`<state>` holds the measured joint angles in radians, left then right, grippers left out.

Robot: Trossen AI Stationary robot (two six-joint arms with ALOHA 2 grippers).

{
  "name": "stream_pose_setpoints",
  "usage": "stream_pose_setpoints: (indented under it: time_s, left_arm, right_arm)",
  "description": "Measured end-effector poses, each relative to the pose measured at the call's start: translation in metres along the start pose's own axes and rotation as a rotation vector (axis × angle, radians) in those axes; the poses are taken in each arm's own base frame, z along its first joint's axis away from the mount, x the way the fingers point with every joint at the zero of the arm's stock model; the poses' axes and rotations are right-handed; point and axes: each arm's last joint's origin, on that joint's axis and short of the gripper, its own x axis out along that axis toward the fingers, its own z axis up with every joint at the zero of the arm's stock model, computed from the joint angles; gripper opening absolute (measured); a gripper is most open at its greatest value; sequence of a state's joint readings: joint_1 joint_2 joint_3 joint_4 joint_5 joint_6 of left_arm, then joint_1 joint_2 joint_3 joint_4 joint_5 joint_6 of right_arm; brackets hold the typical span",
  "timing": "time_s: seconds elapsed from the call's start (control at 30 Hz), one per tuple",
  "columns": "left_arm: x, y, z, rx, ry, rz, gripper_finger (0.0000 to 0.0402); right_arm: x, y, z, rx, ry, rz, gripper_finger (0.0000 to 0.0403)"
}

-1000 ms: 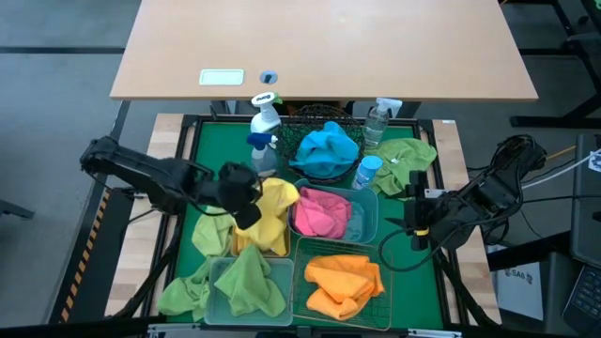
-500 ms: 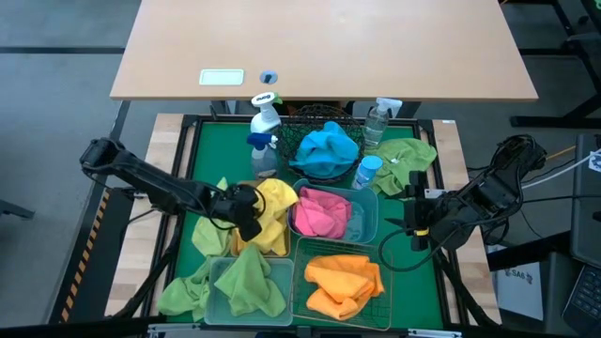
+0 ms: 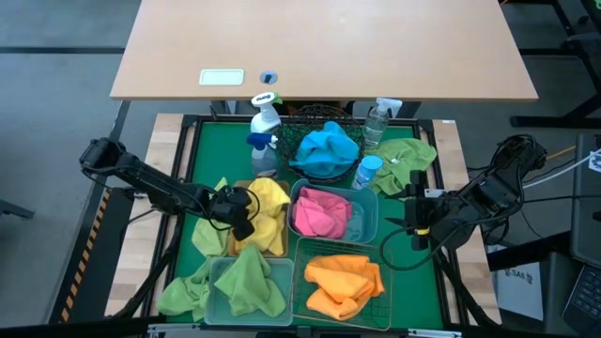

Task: Sort microfiber towel by color & place in baskets
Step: Put the yellow towel into the orange bin

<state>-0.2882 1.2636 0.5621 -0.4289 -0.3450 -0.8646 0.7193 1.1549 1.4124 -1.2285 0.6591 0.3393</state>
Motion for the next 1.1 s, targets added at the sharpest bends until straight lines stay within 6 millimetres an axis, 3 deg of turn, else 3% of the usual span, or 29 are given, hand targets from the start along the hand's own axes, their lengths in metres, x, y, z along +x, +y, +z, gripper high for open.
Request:
stream_pose_setpoints:
  time_s: [0.3, 0.53, 0.87, 1.1]
  left_arm:
    - [-0.009, -0.011, 0.013, -0.01, -0.01, -0.06, 0.0074]
    - [-0.03, -0.028, 0.034, 0.046, -0.005, -0.144, 0.0109]
    - [-0.06, -0.044, 0.062, 0.149, -0.064, -0.204, 0.0112]
    - [-0.064, -0.047, 0.072, 0.121, -0.216, -0.144, 0.0112]
  right_arm:
    - [0.0, 0.0, 0.0, 0.0, 0.0, 0.0, 0.0241]
    - [0.0, 0.0, 0.0, 0.0, 0.005, 0.012, 0.0241]
    - [0.0, 0.0, 0.0, -0.003, 0.006, 0.015, 0.0241]
    - [0.0, 0.0, 0.0, -0.004, 0.006, 0.014, 0.0241]
